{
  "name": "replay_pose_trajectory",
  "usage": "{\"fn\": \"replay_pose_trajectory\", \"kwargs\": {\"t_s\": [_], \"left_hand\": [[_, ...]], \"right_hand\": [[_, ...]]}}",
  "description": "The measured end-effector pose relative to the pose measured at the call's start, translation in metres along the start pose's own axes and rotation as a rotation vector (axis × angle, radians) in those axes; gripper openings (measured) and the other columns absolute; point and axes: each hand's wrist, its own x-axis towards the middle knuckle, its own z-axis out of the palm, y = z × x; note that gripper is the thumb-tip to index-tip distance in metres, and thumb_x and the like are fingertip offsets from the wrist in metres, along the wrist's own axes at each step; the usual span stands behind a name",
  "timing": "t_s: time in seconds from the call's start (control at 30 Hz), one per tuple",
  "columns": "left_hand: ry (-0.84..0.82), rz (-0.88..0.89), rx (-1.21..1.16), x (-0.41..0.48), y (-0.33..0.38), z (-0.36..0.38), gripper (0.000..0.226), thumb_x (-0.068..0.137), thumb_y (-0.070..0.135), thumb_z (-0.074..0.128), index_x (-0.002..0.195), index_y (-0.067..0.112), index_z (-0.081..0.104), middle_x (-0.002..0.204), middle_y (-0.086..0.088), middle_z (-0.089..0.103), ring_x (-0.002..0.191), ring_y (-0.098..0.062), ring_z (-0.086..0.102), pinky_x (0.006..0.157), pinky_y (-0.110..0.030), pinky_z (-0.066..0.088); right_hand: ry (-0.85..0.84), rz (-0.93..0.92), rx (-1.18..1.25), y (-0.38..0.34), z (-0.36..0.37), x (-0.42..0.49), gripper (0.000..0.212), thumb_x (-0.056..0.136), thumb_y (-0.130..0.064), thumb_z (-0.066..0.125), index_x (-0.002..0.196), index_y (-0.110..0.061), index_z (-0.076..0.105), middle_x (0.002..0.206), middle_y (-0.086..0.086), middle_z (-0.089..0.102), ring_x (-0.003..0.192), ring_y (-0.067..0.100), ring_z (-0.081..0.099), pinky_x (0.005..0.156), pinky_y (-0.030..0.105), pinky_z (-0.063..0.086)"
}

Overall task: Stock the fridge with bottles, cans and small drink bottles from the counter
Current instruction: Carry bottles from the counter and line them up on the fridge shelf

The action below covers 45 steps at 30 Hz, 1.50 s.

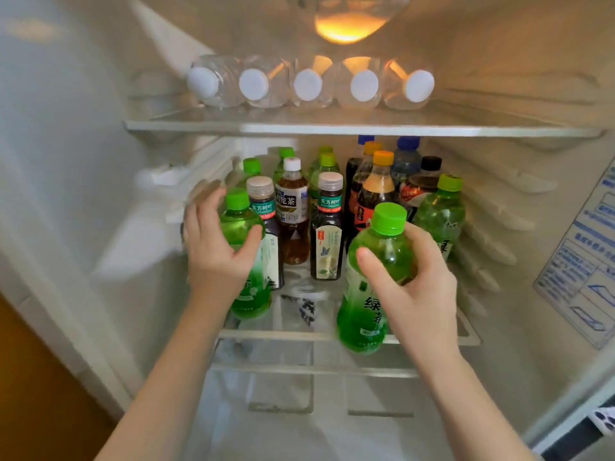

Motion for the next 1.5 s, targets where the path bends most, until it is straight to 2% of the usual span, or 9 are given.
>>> {"fn": "replay_pose_trajectory", "kwargs": {"t_s": [0.23, 0.5, 0.67, 0.77, 0.93, 1.03, 1.17, 1.3, 1.5], "left_hand": [[-0.205, -0.179, -0.257, -0.014, -0.013, -0.008, 0.068, 0.079, 0.021, 0.073, 0.133, 0.041, 0.037, 0.126, 0.027, 0.049, 0.12, 0.002, 0.049, 0.101, -0.021, 0.041], [-0.034, -0.256, -0.167, -0.034, -0.019, -0.018, 0.081, 0.081, 0.021, 0.07, 0.147, 0.015, 0.024, 0.144, -0.002, 0.039, 0.131, -0.013, 0.041, 0.111, -0.035, 0.034], [-0.021, -0.238, -0.153, -0.037, -0.02, -0.019, 0.082, 0.08, 0.027, 0.07, 0.147, 0.015, 0.024, 0.143, -0.002, 0.04, 0.13, -0.012, 0.041, 0.11, -0.027, 0.033], [-0.025, -0.243, -0.17, -0.039, -0.02, -0.021, 0.081, 0.081, 0.028, 0.07, 0.147, 0.019, 0.024, 0.142, 0.006, 0.041, 0.127, -0.002, 0.041, 0.104, -0.007, 0.031], [-0.044, -0.262, -0.178, -0.038, -0.019, -0.023, 0.081, 0.082, 0.026, 0.069, 0.148, 0.02, 0.023, 0.143, 0.006, 0.04, 0.127, -0.001, 0.041, 0.106, -0.012, 0.032], [-0.057, -0.265, -0.172, -0.038, -0.02, -0.025, 0.081, 0.082, 0.023, 0.07, 0.147, 0.02, 0.022, 0.145, 0.005, 0.039, 0.129, -0.005, 0.041, 0.111, -0.028, 0.035], [-0.067, -0.256, -0.168, -0.039, -0.02, -0.027, 0.083, 0.081, 0.026, 0.07, 0.148, 0.023, 0.021, 0.143, 0.007, 0.039, 0.128, -0.004, 0.041, 0.11, -0.025, 0.035], [-0.072, -0.248, -0.178, -0.039, -0.02, -0.028, 0.082, 0.081, 0.029, 0.069, 0.148, 0.025, 0.021, 0.142, 0.011, 0.039, 0.127, 0.001, 0.04, 0.106, -0.012, 0.032], [-0.088, -0.232, -0.17, -0.038, -0.019, -0.028, 0.082, 0.082, 0.025, 0.069, 0.148, 0.023, 0.02, 0.143, 0.006, 0.041, 0.129, -0.003, 0.042, 0.11, -0.028, 0.036]], "right_hand": [[-0.145, -0.04, -0.139, -0.001, 0.055, 0.017, 0.059, 0.081, -0.048, 0.065, 0.13, -0.019, 0.047, 0.113, -0.009, 0.063, 0.103, 0.006, 0.059, 0.086, 0.023, 0.049], [-0.129, 0.02, -0.257, 0.006, 0.076, 0.024, 0.065, 0.086, -0.043, 0.061, 0.137, -0.011, 0.038, 0.126, 0.005, 0.056, 0.115, 0.018, 0.053, 0.09, 0.025, 0.043], [-0.021, -0.098, -0.329, -0.014, 0.073, 0.029, 0.073, 0.084, -0.037, 0.065, 0.142, -0.006, 0.032, 0.14, 0.009, 0.045, 0.131, 0.022, 0.041, 0.107, 0.032, 0.035], [0.045, -0.323, -0.446, -0.034, 0.074, 0.046, 0.054, 0.087, -0.032, 0.061, 0.132, -0.006, 0.046, 0.13, 0.009, 0.053, 0.124, 0.023, 0.047, 0.101, 0.027, 0.035], [-0.386, -0.439, -0.617, -0.057, 0.097, 0.1, 0.04, 0.089, -0.032, 0.057, 0.125, -0.016, 0.054, 0.116, 0.006, 0.062, 0.105, 0.026, 0.057, 0.076, 0.034, 0.047], [-0.68, -0.418, -0.775, -0.063, 0.119, 0.127, 0.047, 0.091, -0.038, 0.053, 0.133, -0.018, 0.046, 0.123, 0.01, 0.059, 0.11, 0.029, 0.055, 0.077, 0.032, 0.043], [-0.965, -0.342, -0.878, -0.064, 0.138, 0.142, 0.058, 0.091, -0.036, 0.054, 0.143, -0.019, 0.033, 0.141, 0.008, 0.045, 0.124, 0.028, 0.045, 0.09, 0.031, 0.038], [-0.99, -0.359, -0.827, -0.063, 0.138, 0.147, 0.044, 0.09, -0.033, 0.057, 0.129, -0.017, 0.043, 0.123, 0.008, 0.053, 0.097, 0.023, 0.049, 0.075, 0.029, 0.038], [-1.01, -0.378, -0.783, -0.055, 0.112, 0.149, 0.038, 0.086, -0.033, 0.063, 0.119, -0.021, 0.049, 0.108, 0.006, 0.058, 0.095, 0.023, 0.055, 0.078, 0.034, 0.047]]}}
